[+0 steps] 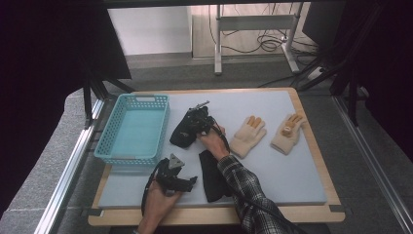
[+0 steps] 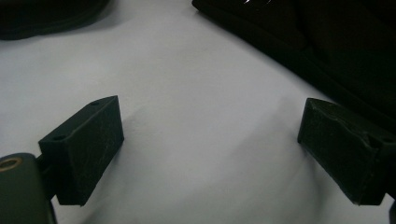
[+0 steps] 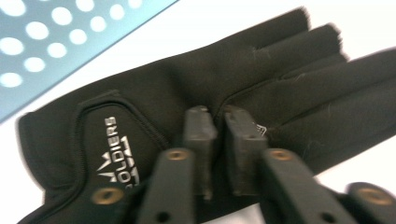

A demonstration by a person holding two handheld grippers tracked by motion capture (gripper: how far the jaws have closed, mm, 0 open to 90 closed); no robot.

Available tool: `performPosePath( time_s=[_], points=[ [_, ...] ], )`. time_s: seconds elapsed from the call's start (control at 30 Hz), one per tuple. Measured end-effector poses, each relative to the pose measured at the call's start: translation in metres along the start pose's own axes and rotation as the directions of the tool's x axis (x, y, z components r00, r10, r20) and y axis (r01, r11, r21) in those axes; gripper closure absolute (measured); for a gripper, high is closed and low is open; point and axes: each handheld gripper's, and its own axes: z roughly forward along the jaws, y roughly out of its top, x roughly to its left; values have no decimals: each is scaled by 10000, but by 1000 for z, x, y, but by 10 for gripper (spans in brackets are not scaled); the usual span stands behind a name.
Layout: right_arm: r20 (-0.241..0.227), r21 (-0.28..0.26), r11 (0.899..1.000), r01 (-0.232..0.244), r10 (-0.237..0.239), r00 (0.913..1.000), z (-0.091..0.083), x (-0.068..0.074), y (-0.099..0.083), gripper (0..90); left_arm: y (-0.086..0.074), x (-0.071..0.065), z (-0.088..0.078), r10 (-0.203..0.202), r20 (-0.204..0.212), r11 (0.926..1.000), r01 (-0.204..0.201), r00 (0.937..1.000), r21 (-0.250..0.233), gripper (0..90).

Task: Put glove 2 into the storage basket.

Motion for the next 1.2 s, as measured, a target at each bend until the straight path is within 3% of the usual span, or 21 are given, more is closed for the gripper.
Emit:
performPosePath(
  time_s=[0.23, 0.37, 0.5, 0.93, 1.17, 1.2],
  points=[
    [53, -42, 9999, 135, -134, 9999, -5, 2, -1, 866, 0, 0, 0, 0, 3, 10000, 0, 10000, 2, 72],
    [-231, -314, 9994, 132, -139, 9996, -19, -2, 2, 866, 0, 0, 0, 1, 5, 10000, -1, 10000, 2, 72],
    [-459, -588, 9969, 526, -553, 9974, -40, -5, 3, 866, 0, 0, 0, 12, -1, 10000, -12, 10000, 3, 71],
    [-1138, -926, 9921, 845, -949, 9890, -95, -12, 4, 866, 0, 0, 0, 21, -5, 10000, -21, 10000, 19, 72],
    [-1660, -755, 9901, 1183, -1295, 9776, -132, -11, -9, 865, 0, 0, 0, 22, 0, 10000, -22, 10000, 7, 71],
    [-1825, -717, 9888, 1308, -1419, 9729, -142, -9, -12, 865, 0, 0, 0, 22, -1, 10000, -22, 10000, 6, 72]
  ],
)
